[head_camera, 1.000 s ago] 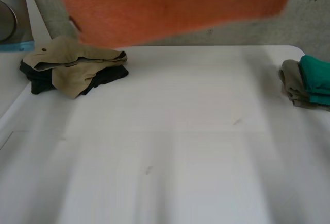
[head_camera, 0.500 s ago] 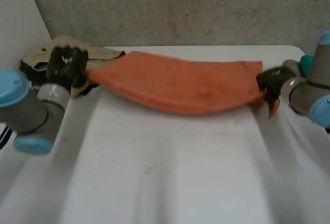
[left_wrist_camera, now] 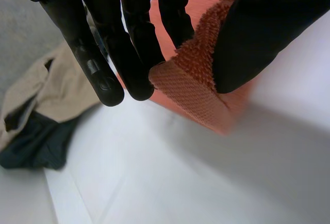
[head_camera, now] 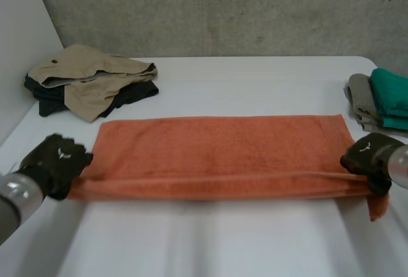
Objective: Fold the laundry.
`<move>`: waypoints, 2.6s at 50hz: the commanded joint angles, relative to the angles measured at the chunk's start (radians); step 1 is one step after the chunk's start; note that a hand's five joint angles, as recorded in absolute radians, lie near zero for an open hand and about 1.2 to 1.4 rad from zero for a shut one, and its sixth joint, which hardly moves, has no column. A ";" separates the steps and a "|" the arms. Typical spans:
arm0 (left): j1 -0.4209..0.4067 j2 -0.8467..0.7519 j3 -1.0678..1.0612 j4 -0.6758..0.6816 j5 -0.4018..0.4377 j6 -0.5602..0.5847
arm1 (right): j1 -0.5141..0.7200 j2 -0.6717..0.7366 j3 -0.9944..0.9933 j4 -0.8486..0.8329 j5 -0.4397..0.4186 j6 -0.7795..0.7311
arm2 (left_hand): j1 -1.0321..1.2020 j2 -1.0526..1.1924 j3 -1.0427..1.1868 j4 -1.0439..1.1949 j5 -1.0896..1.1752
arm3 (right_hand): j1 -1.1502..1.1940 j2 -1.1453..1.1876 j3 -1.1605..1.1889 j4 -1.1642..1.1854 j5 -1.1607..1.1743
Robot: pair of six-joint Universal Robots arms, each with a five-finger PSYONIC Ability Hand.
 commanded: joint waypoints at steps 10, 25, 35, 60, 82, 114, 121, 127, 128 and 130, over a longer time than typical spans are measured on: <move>-0.172 -0.511 0.457 0.293 -0.108 -0.113 | 0.012 0.399 -0.432 -0.190 0.030 0.113 | 0.234 0.196 0.201 0.192 0.251 | 0.265 0.215 0.203 0.196 0.216; -0.252 -0.768 0.807 0.296 -0.239 -0.121 | 0.077 0.674 -0.787 -0.295 0.038 0.111 | 0.234 0.196 0.201 0.192 0.251 | 0.263 0.213 0.201 0.194 0.214; -0.282 -0.811 0.912 0.325 -0.243 -0.121 | 0.082 0.753 -0.900 -0.481 0.193 0.125 | -0.987 -1.026 -1.021 -1.029 -0.971 | -0.957 -1.007 -1.019 -1.026 -1.006; -0.289 -0.369 0.542 0.322 -0.237 -0.329 | -0.015 0.223 -0.370 -0.210 0.049 0.436 | -0.987 -1.026 -1.021 -1.029 -0.971 | -0.957 -1.007 -1.019 -1.026 -1.006; -0.289 -0.367 0.468 0.325 -0.197 -0.339 | -0.096 0.250 -0.304 -0.451 0.012 0.445 | -0.987 -1.026 -1.021 -1.029 -0.971 | -0.957 -1.007 -1.019 -1.026 -1.006; -0.316 -0.380 0.452 0.336 -0.197 -0.339 | 0.103 0.518 -0.592 -0.693 0.334 0.487 | -0.987 -1.026 -1.021 -1.029 -0.971 | -0.957 -1.007 -1.019 -1.026 -1.006; -0.318 -0.378 0.449 0.336 -0.197 -0.339 | 0.097 0.458 -0.569 -0.593 0.178 0.495 | -0.987 -1.026 -1.021 -1.029 -0.971 | -0.957 -1.007 -1.019 -1.026 -1.006; -0.319 -0.372 0.433 0.336 -0.197 -0.339 | 0.092 0.434 -0.543 -0.438 0.172 0.492 | -0.987 -1.026 -1.021 -1.029 -0.971 | -0.957 -1.007 -1.019 -1.026 -1.006; -0.319 -0.370 0.430 0.336 -0.197 -0.339 | 0.091 0.415 -0.511 -0.373 0.162 0.484 | -0.987 -1.026 -1.021 -1.029 -0.971 | -0.957 -1.007 -1.019 -1.026 -1.006; -0.319 -0.364 0.422 0.336 -0.196 -0.339 | 0.089 0.388 -0.469 -0.323 0.152 0.484 | -0.987 -1.026 -1.021 -1.029 -0.971 | -0.933 -0.982 -0.994 -1.002 -0.982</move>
